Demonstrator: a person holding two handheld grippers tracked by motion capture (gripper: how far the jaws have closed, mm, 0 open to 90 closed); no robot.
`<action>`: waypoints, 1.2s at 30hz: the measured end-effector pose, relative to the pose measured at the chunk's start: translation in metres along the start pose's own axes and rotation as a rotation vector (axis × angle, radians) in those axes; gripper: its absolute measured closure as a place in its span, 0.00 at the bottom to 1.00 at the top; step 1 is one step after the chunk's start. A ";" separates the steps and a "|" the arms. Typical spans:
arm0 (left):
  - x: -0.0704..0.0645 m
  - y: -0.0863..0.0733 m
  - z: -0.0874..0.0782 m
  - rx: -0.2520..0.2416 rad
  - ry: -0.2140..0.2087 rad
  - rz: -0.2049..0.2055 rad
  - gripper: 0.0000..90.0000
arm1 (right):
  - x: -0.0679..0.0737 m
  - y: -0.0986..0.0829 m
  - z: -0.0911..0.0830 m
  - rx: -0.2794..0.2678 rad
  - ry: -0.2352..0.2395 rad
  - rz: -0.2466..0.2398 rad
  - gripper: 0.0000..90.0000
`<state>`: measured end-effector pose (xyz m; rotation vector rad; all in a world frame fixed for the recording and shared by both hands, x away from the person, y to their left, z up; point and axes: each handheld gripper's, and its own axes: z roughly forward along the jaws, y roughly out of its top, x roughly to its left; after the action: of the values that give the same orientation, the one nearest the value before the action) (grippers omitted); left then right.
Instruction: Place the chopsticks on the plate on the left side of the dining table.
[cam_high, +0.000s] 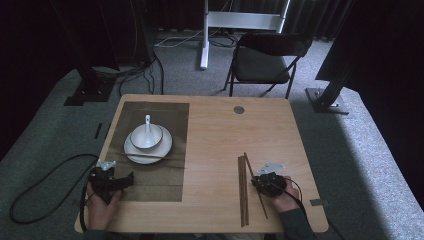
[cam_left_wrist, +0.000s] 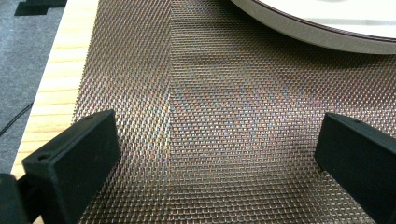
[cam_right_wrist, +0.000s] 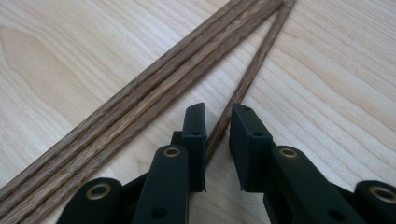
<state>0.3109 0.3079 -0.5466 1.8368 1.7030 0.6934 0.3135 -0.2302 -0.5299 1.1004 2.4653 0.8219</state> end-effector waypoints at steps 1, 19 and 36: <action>0.000 0.000 0.000 0.001 0.000 0.000 0.00 | -0.001 0.000 0.000 0.000 0.003 0.016 0.82; 0.000 0.000 0.000 0.001 0.000 0.000 0.00 | -0.012 0.000 0.002 -0.005 -0.057 0.140 0.92; 0.000 0.000 0.000 0.001 0.000 0.000 0.00 | -0.020 0.003 0.006 -0.019 -0.056 0.172 0.94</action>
<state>0.3109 0.3079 -0.5465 1.8373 1.7033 0.6932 0.3311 -0.2415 -0.5319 1.3248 2.3365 0.8491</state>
